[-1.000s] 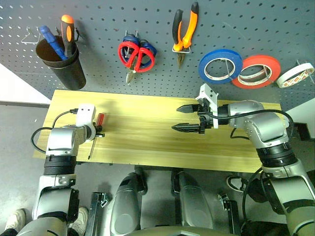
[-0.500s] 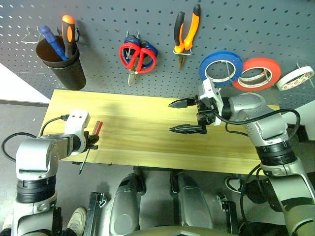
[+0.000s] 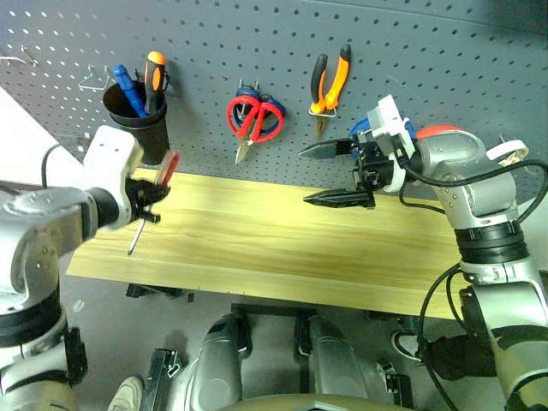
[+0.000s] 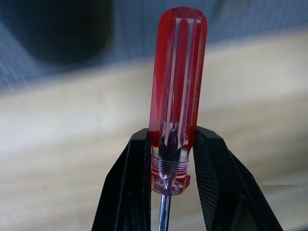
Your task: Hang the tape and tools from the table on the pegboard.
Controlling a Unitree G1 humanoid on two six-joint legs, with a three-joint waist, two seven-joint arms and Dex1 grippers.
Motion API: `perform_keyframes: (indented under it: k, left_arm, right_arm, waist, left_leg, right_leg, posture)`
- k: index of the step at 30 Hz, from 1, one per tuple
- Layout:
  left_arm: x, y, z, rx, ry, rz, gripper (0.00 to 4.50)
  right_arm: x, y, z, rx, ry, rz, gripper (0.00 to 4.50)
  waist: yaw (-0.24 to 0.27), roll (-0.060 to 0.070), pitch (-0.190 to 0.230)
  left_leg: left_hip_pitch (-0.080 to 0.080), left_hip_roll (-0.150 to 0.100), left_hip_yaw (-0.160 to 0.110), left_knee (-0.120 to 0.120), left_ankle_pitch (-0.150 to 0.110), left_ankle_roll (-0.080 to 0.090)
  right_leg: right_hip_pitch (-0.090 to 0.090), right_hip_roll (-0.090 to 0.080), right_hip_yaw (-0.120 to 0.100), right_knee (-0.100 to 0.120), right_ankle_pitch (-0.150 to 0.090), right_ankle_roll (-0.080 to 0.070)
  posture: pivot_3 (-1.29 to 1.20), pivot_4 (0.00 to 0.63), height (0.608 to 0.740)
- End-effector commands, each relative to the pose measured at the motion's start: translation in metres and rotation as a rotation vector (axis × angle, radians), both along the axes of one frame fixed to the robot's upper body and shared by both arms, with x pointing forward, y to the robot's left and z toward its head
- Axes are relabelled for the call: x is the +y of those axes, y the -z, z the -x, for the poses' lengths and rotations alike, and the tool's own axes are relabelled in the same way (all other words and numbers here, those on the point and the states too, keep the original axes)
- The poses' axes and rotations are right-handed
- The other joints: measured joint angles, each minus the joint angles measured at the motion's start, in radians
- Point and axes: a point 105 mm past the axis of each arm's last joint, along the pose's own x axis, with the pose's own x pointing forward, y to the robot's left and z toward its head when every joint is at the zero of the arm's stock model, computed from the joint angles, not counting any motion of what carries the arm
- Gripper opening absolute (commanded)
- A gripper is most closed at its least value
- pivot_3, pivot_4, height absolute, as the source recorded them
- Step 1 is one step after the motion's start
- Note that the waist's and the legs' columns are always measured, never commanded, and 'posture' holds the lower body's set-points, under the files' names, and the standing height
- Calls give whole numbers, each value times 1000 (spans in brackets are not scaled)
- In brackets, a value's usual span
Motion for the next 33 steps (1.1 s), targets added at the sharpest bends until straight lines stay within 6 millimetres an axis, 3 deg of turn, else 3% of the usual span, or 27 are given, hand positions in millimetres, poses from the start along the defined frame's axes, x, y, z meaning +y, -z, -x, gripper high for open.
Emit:
perform_keyframes:
  k: [1,4,9,22,28,33]
  left_arm:
    - [-6,-29,2,-90,41,-4,870]
    - [-16,-52,0,-163,77,13,870]
    - [-14,-76,-11,-249,23,22,870]
    - [-3,-139,-43,-565,-51,-19,870]
    - [-11,-165,-50,-702,-12,-18,870]
    - [-6,-161,-56,-741,-17,-50,870]
  right_arm:
    - [-4,-35,2,-97,-12,-94,4500]
    - [-4,-55,2,-91,-12,-176,4500]
    - [-1,-70,5,-104,-18,-233,4500]
    - [-4,-74,3,-141,25,-257,4500]
    - [-4,-72,4,-148,35,-261,4500]
    - [-3,-75,4,-148,51,-289,4500]
  waist:
    - [-1,0,-6]
    - [-2,0,-13]
    - [-3,1,-42]
    - [-8,3,-94]
    - [-12,5,-102]
    - [-14,8,-111]
  left_leg:
    - [0,0,0,0,0,0]
    - [0,0,0,0,0,0]
    - [0,1,1,0,3,1]
    - [2,4,1,2,1,-1]
    - [2,4,1,4,2,0]
    - [2,4,1,4,3,1]
  right_leg:
    - [0,0,0,0,0,0]
    - [0,2,0,1,0,0]
    - [0,5,0,2,0,0]
    - [1,8,0,3,1,-1]
    - [2,8,1,4,1,-1]
    - [2,9,1,4,1,-1]
  posture:
    - [71,92,730]
    - [65,77,730]
    - [47,52,730]
    - [6,25,730]
    - [-11,27,730]
    - [-19,29,730]
